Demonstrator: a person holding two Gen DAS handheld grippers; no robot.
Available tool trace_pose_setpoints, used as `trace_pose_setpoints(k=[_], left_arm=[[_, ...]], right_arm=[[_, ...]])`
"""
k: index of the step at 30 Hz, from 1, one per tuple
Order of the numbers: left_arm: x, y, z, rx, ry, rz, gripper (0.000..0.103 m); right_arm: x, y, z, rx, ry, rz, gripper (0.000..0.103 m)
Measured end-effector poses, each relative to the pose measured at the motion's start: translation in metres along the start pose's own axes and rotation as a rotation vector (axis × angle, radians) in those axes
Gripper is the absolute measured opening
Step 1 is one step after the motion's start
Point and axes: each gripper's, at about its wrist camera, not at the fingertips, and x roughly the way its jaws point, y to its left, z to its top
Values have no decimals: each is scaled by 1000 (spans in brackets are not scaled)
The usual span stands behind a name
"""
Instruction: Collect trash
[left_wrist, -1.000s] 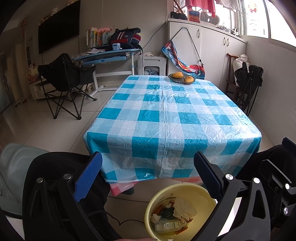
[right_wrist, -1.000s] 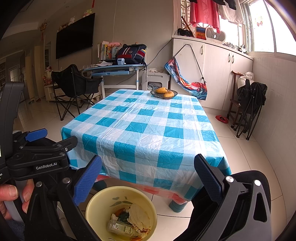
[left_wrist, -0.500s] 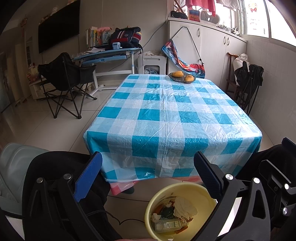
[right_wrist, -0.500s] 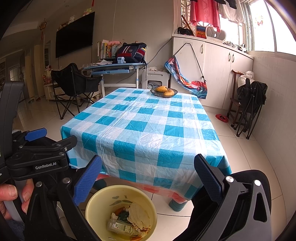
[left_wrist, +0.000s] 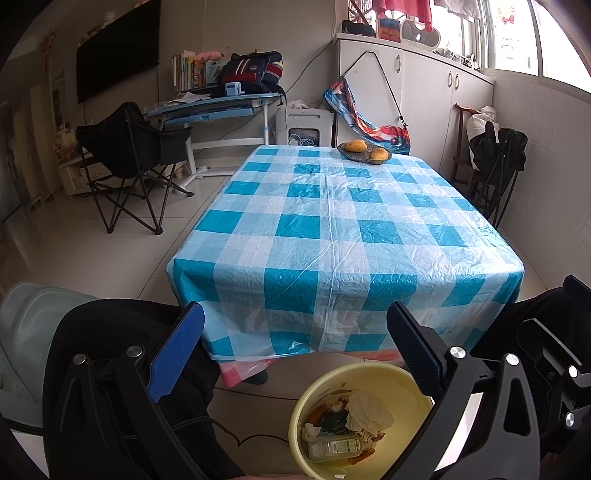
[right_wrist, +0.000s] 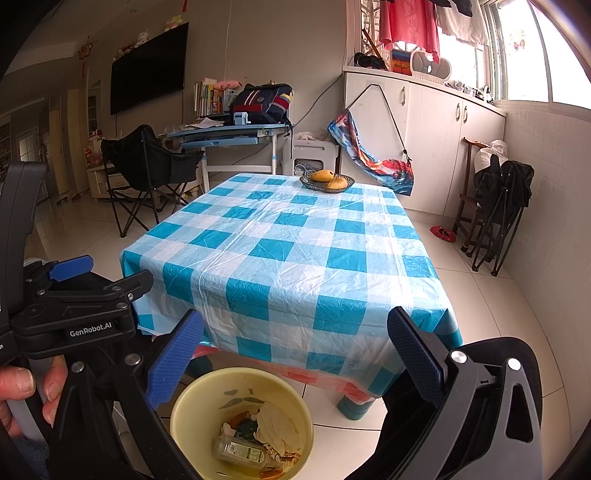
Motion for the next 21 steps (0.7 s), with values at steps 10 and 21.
trace_pose_setpoints(k=[10, 21], left_arm=[[4, 15, -9, -62, -3, -41, 96], [3, 4, -4, -8, 33, -11, 96]], right_arm=[[-1, -1, -3, -1, 3, 1, 95], [-1, -1, -1, 0, 5, 1, 95]])
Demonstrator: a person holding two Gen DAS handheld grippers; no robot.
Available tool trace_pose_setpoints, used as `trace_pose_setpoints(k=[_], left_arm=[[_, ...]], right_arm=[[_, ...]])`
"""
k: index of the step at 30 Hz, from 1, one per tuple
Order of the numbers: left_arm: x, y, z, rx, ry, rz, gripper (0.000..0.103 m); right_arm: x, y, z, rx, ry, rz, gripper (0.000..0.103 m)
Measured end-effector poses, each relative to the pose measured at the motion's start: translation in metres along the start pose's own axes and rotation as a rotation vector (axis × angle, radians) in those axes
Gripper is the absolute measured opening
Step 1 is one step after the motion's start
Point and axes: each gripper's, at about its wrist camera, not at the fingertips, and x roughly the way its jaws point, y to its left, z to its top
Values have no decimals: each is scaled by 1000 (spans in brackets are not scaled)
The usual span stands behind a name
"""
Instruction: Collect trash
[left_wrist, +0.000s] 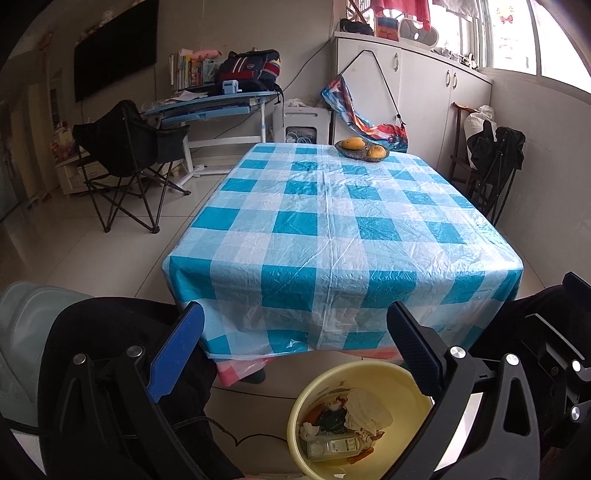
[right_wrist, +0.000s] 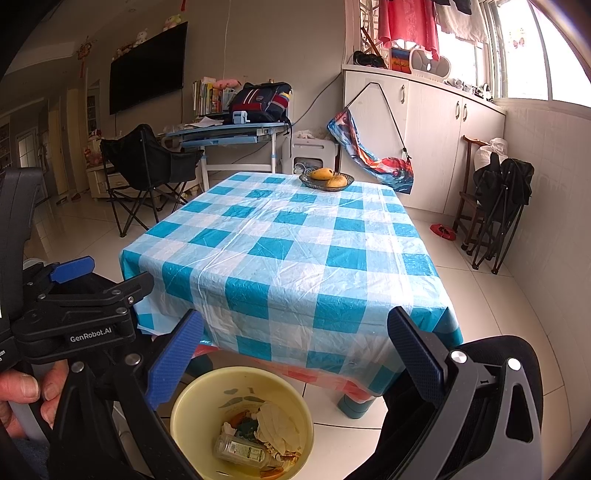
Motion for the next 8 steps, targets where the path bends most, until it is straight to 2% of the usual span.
trace_pose_setpoints(k=[3, 8], left_arm=[[8, 7, 1, -38, 49, -6, 96], [10, 10, -1, -49, 57, -11, 96]], right_arm=[[1, 0, 2, 0, 0, 0, 95], [1, 0, 0, -1, 4, -1, 95]])
